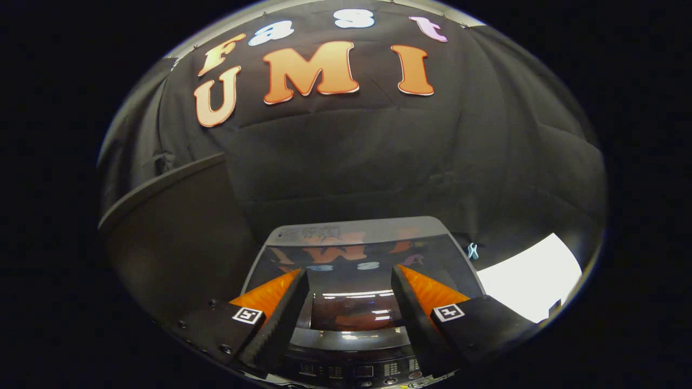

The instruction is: Put the clothes into the washing machine and then close the washing machine lid.

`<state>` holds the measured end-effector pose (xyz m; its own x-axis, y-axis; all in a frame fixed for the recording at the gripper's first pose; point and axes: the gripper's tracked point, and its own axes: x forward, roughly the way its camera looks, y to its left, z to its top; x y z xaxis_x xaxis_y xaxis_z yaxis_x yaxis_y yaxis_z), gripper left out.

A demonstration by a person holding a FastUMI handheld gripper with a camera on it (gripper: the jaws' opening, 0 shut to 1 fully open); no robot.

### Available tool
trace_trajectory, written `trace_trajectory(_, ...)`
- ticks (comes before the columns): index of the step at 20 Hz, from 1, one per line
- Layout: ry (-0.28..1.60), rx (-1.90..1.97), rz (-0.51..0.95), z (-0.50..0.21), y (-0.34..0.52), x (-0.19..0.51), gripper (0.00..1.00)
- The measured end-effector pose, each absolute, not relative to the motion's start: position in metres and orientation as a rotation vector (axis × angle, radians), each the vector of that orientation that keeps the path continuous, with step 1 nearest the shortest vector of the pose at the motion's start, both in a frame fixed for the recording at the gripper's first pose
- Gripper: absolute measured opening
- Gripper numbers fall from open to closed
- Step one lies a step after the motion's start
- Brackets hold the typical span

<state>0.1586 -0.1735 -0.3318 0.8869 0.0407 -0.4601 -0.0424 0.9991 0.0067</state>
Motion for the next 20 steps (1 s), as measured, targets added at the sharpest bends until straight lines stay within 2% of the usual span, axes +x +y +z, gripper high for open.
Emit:
trace_trajectory(9, 0.272, -0.001, 0.116, -0.137, -0.19, 0.104, 0.99)
trace_trajectory(13, 0.188, -0.035, 0.101, -0.067, -0.21, 0.078, 0.99)
trace_trajectory(20, 0.132, -0.043, 0.089, -0.043, -0.242, 0.034, 0.99)
